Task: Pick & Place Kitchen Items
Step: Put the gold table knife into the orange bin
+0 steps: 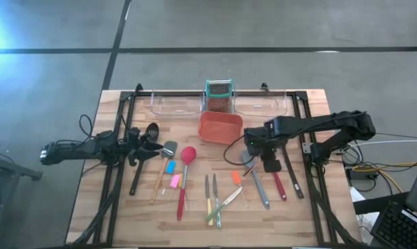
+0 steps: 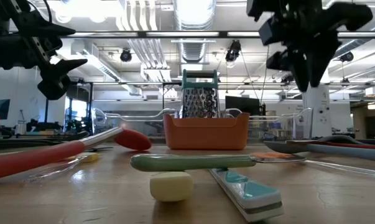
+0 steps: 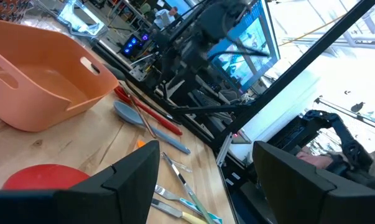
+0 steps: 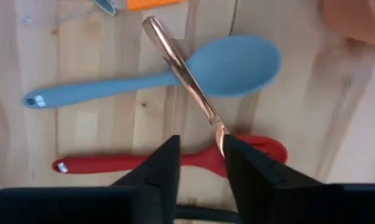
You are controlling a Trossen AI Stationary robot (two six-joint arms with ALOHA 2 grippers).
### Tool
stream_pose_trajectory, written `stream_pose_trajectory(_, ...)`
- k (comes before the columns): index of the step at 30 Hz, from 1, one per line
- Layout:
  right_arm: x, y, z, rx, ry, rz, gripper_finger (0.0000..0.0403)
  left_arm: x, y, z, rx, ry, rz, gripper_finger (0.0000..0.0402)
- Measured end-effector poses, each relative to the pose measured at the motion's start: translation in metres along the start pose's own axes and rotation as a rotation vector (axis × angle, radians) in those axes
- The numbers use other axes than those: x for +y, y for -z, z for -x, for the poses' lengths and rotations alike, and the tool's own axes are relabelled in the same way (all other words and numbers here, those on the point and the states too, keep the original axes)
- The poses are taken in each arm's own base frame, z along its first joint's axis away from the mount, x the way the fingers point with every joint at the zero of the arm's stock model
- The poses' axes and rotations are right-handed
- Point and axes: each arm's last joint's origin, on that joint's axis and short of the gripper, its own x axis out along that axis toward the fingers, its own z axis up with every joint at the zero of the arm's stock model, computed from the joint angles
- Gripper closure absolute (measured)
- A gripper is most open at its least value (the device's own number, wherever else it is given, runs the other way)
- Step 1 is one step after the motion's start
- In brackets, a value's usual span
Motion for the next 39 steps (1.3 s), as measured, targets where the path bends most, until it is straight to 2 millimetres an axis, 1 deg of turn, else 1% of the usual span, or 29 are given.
stream_pose_trajectory(3, -0.001, 0.001, -0.016, -0.01, -0.019, 0.017, 0.0241, 0.0, 0.0, 0.0, 0.0, 0.0, 0.0, 0.0138)
stream_pose_trajectory(6, -0.002, 0.005, -0.031, -0.038, -0.034, 0.019, 0.0218, 0.0, 0.0, 0.0, 0.001, 0.001, 0.0, 0.0138)
stream_pose_trajectory(9, -0.003, 0.009, -0.045, -0.058, -0.034, 0.004, 0.0206, 0.0, 0.0, 0.0, 0.001, 0.001, 0.0, 0.0138)
stream_pose_trajectory(12, -0.004, 0.013, -0.057, -0.071, -0.034, -0.013, 0.0202, 0.0, 0.0, 0.0, 0.001, 0.001, 0.0, 0.0138)
stream_pose_trajectory(18, -0.005, 0.025, -0.077, -0.053, -0.03, -0.027, 0.021, 0.0, 0.0, 0.0, 0.001, 0.0, 0.0, 0.0138)
stream_pose_trajectory(20, -0.006, 0.029, -0.081, -0.04, -0.005, -0.028, 0.0215, 0.0, 0.0, 0.0, 0.0, 0.0, 0.0, 0.0138)
stream_pose_trajectory(25, -0.008, 0.029, -0.086, -0.07, 0.049, -0.025, 0.0229, 0.0, 0.0, 0.0, 0.0, 0.0, 0.0, 0.0138)
stream_pose_trajectory(30, -0.009, 0.026, -0.088, -0.12, 0.055, -0.018, 0.0243, 0.0, 0.0, 0.0, 0.001, 0.0, 0.0, 0.0138)
stream_pose_trajectory(39, -0.009, 0.037, -0.099, -0.074, 0.056, -0.004, 0.0268, 0.0, 0.0, 0.0, 0.0, -0.001, 0.0, 0.0138)
